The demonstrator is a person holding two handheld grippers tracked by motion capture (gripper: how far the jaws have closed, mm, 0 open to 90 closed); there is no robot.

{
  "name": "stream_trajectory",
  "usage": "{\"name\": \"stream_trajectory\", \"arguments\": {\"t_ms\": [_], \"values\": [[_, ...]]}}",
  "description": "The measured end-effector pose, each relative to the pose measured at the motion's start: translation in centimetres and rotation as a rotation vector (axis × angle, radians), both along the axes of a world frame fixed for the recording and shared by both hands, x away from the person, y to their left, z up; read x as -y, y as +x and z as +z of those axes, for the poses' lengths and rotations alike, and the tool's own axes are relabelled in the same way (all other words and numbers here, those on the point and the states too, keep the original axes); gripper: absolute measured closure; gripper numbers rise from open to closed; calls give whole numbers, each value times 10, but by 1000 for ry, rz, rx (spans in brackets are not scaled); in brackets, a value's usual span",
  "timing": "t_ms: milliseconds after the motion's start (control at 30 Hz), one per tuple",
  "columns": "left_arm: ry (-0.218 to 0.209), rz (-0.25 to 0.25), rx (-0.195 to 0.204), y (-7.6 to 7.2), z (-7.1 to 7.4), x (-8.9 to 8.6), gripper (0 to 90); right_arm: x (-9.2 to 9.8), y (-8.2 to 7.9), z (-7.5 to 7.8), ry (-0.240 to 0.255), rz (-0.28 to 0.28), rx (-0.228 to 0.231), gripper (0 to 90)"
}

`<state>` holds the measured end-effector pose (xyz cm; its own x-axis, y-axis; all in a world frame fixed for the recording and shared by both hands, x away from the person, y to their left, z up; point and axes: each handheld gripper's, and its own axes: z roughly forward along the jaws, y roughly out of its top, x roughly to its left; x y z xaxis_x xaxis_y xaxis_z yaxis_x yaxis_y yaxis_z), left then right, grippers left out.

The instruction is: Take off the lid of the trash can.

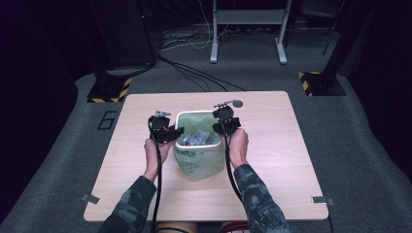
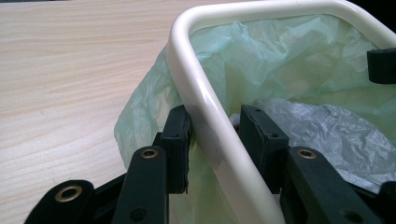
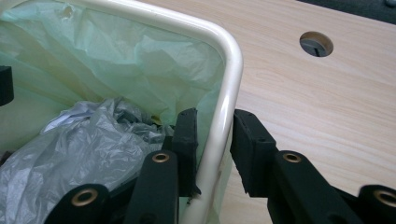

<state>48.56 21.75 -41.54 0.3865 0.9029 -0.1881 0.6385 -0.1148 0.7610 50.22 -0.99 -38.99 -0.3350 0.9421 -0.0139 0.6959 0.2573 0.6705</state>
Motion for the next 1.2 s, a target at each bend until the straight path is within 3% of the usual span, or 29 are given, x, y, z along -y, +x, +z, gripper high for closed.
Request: {"name": "stream_trajectory", "arguments": {"t_ms": [400,567,633,700,800,1200], "values": [[3,4,-2,0,0,0,635,-1,-4,6,-11,-9,53,752],[19,7,-2,0,1,2,640,2,-2,6,15,-8,31,730],[15,6,-3,0,1,1,642,1,2,1,9,-13,-9,651],[15,1,-7,0,1,0,645,2,4,-4,16,-20,-21,636],[21,1,-8,0,1,1,646,3,4,-5,49,-17,-26,686],[27,0,-8,0,2,0,649,-5,1,-2,-9,-15,-13,715]]}}
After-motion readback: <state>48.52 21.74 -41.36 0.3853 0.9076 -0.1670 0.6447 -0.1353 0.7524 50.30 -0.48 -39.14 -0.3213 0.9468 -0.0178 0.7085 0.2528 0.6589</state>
